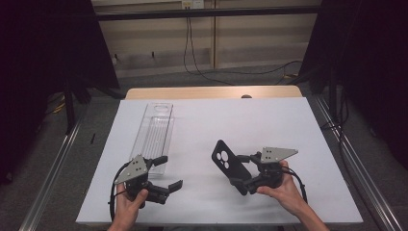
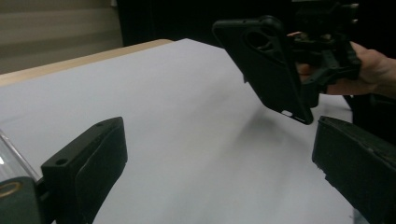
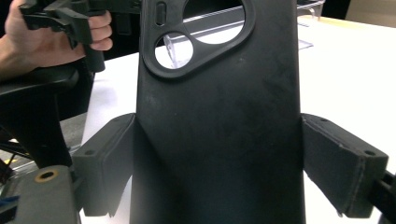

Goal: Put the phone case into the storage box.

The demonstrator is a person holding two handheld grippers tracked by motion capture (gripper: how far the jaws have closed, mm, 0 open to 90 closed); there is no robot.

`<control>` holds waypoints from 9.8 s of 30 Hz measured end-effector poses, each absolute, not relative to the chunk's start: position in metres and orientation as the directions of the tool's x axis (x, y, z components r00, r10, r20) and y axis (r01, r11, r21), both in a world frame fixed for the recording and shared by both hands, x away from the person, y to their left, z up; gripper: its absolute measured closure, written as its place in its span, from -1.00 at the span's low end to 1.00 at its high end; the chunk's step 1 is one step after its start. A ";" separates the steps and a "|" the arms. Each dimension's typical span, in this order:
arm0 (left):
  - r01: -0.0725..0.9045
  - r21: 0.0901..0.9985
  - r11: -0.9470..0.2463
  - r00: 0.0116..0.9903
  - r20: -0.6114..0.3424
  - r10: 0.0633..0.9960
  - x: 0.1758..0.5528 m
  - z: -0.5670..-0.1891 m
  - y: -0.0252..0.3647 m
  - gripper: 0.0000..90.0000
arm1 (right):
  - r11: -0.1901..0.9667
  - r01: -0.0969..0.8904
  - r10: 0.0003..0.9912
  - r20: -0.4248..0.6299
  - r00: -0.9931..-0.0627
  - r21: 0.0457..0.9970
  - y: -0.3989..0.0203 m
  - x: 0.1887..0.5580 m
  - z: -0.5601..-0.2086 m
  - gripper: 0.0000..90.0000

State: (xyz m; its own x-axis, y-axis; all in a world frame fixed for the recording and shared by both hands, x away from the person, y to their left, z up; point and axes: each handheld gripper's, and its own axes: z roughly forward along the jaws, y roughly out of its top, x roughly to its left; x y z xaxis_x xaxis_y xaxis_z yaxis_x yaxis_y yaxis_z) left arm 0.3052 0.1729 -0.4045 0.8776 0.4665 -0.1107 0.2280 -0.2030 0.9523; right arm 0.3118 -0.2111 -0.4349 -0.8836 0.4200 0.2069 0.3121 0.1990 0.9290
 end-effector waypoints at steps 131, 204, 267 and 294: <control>0.133 0.967 -0.219 0.978 -0.164 -0.130 0.369 -0.390 0.071 -0.78 | 0.204 0.292 0.204 0.251 -0.946 0.934 -0.203 0.310 -0.435 -0.68; 0.196 0.943 -0.269 0.980 -0.183 0.073 0.372 -0.363 0.088 -0.68 | 0.147 0.305 0.360 0.236 -0.902 0.941 -0.208 0.311 -0.431 -0.95; 0.300 0.916 -0.266 0.900 -0.180 0.398 0.383 -0.355 0.124 -0.68 | 0.029 0.285 0.847 0.127 -0.515 0.958 -0.271 0.260 -0.433 -1.00; 0.321 0.916 -0.242 0.847 -0.164 0.505 0.391 -0.336 0.138 -0.68 | 0.029 0.250 0.918 0.073 -0.391 0.968 -0.298 0.247 -0.439 -1.00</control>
State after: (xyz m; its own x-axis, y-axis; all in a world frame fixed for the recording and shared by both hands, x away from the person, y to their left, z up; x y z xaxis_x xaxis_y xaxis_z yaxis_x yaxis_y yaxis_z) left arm 0.3914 0.1383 -0.3363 0.8473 0.5053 -0.1636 0.3212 -0.2422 0.9155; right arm 0.2469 -0.2976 -0.4390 -0.3905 0.9177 0.0733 0.2497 0.0289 0.9679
